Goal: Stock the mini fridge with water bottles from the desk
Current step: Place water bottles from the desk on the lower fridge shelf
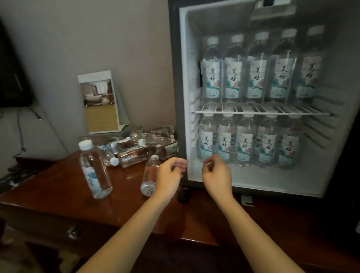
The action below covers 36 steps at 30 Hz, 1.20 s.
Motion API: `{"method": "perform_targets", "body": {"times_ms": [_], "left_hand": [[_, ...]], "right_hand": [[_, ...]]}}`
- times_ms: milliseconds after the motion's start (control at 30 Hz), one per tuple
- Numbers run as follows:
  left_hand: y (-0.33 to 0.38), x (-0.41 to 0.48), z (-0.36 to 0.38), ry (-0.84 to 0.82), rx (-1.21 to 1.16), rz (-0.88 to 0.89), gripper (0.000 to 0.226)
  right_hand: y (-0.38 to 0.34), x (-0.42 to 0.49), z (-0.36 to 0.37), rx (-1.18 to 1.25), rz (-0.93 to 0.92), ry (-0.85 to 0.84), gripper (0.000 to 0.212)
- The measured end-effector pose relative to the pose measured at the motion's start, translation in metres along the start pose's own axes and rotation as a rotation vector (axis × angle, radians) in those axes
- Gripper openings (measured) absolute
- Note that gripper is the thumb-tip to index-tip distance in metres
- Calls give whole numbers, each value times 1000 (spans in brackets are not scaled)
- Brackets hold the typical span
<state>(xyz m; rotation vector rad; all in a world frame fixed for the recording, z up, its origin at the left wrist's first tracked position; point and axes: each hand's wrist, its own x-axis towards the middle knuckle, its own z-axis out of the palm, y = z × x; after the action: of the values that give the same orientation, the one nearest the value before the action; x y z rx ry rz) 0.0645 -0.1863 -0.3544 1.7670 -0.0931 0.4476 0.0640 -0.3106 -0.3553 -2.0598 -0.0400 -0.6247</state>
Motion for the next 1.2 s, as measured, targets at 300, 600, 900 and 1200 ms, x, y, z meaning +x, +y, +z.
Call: {"method": "perform_targets", "body": {"times_ms": [300,600,900,1200], "left_hand": [[-63,5,-61,82,578,-254,48],[-88,-21,-74,-32,333,-46,73],[-95,-12,-82,177,31,-247,36],[-90,-15,-88,224,-107,-239,30]], "right_hand": [[-29,-17,95,-72,11,-456,33],[-35,2,124,-321,136,-474,63],[-23,-7,132,-274,209,-447,85],[-23,-47,108,314,308,-580,82]]}}
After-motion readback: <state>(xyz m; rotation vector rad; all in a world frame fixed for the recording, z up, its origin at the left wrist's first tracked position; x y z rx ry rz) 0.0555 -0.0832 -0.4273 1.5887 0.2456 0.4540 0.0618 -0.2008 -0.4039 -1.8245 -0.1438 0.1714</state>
